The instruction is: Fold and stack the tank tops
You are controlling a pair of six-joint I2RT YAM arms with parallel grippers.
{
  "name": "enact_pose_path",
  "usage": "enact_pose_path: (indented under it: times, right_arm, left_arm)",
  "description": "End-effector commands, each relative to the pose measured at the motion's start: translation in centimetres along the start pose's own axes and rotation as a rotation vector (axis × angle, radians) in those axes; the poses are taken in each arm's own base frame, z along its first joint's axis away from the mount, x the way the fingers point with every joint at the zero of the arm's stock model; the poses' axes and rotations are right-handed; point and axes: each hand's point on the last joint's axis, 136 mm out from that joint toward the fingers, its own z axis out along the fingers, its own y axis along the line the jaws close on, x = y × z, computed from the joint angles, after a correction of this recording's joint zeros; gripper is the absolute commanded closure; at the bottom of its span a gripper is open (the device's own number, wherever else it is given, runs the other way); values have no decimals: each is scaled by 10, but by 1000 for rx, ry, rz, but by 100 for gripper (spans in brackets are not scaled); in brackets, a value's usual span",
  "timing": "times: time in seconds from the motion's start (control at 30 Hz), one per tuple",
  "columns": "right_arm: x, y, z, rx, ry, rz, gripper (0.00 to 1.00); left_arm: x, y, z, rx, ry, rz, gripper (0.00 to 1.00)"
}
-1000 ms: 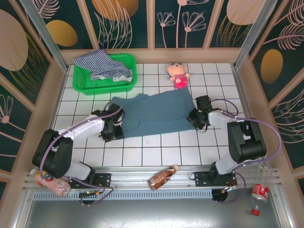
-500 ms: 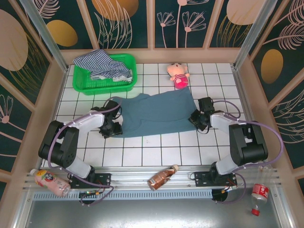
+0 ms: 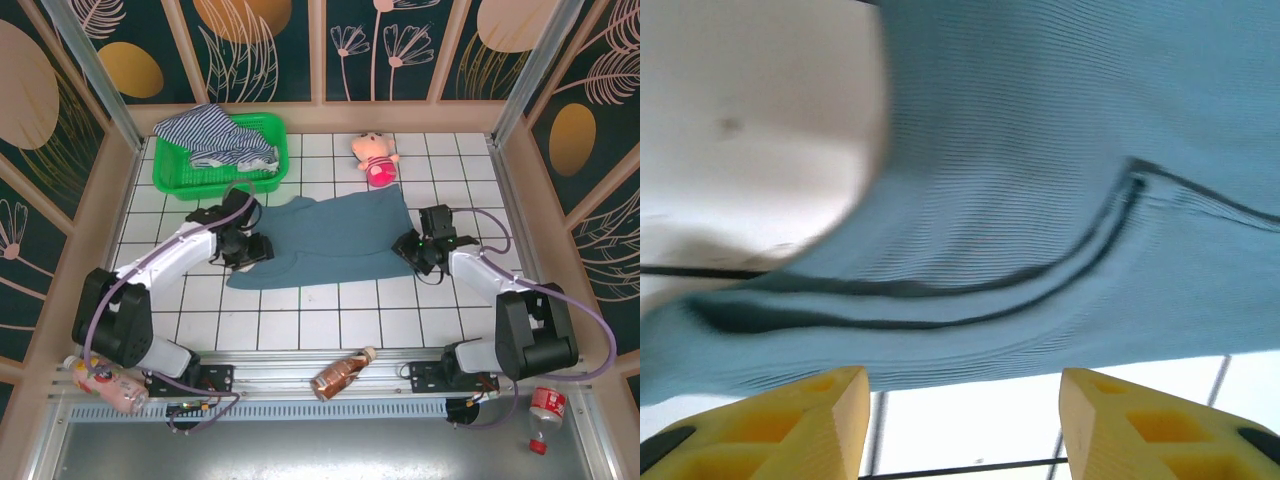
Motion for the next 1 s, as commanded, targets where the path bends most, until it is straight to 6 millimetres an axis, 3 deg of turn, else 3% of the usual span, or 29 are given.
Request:
enact_pose_path:
  times: [0.0, 0.2, 0.33, 0.37, 0.53, 0.67, 0.83, 0.97]
  right_arm:
    - [14, -5, 11, 12, 44, 3, 65]
    - [22, -33, 27, 96, 69, 30, 65]
    - [31, -62, 28, 203, 93, 60, 65]
    - [35, -71, 27, 231, 104, 70, 65]
    - [56, -99, 18, 323, 148, 108, 65]
    - [72, -112, 4, 359, 165, 151, 64]
    - [76, -125, -14, 445, 148, 213, 63]
    - [92, -141, -23, 495, 188, 349, 63]
  left_arm:
    - [9, -23, 31, 53, 75, 19, 47]
    - [14, -8, 64, -8, 110, 59, 50]
    - [24, 8, 74, -62, 142, 70, 51]
    - [36, 20, 77, -85, 171, 64, 52]
    - [64, 38, 72, -92, 214, 15, 52]
    - [82, 39, 62, -54, 231, -31, 52]
    - [109, 42, 59, -35, 283, -62, 52]
    - [123, 37, 56, -21, 302, -67, 52]
